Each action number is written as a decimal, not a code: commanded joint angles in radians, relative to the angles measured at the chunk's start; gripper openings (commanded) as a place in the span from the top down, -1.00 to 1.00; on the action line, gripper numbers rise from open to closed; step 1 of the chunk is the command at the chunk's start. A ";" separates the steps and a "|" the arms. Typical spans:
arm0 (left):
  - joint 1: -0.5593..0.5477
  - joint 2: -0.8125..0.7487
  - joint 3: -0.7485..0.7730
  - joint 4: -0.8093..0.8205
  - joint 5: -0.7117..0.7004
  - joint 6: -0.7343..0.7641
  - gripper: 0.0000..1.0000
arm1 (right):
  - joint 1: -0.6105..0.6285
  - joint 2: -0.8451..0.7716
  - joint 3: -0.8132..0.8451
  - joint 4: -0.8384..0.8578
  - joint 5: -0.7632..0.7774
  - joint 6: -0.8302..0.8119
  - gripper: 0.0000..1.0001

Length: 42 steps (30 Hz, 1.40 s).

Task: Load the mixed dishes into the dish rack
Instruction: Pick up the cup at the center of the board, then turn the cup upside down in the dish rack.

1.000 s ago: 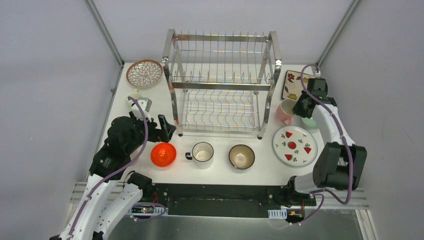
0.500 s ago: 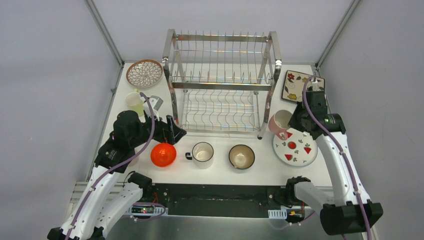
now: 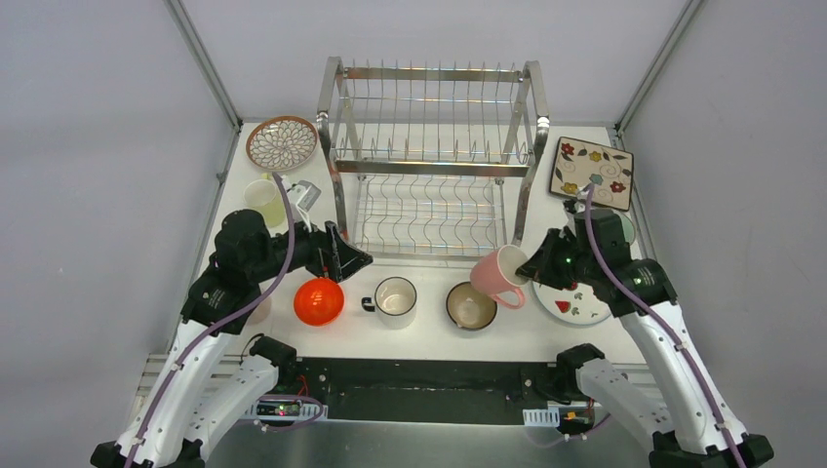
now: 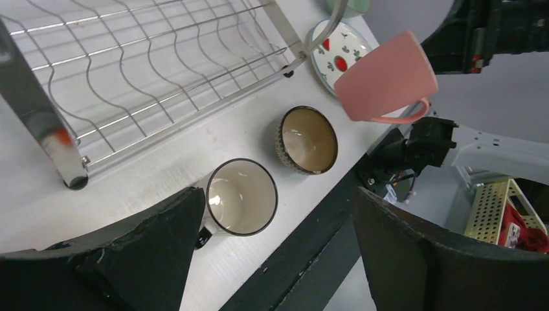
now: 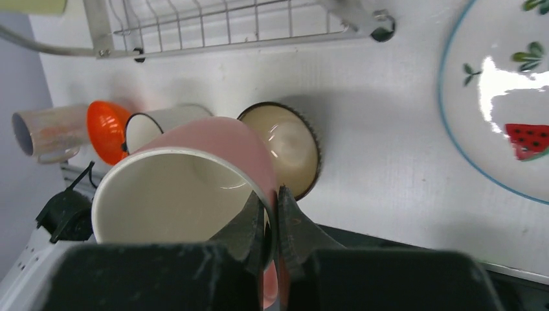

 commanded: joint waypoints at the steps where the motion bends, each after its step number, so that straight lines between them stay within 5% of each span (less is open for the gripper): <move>1: 0.010 -0.007 0.045 0.099 0.090 -0.042 -0.72 | 0.092 0.011 0.011 0.204 -0.096 0.108 1.00; 15: 0.010 -0.011 0.056 0.089 0.041 -0.094 -0.58 | 0.505 0.272 0.135 0.406 0.165 0.139 1.00; 27: 0.010 0.037 0.061 0.060 0.032 -0.124 -0.53 | 0.781 0.479 0.332 0.373 0.536 0.099 1.00; 38: 0.009 0.034 0.032 0.039 0.005 -0.103 -0.34 | 0.980 0.706 0.586 0.319 0.821 -0.001 1.00; 42: 0.009 0.046 0.046 -0.018 -0.070 -0.059 -0.09 | 1.017 0.794 0.676 0.289 0.919 -0.044 1.00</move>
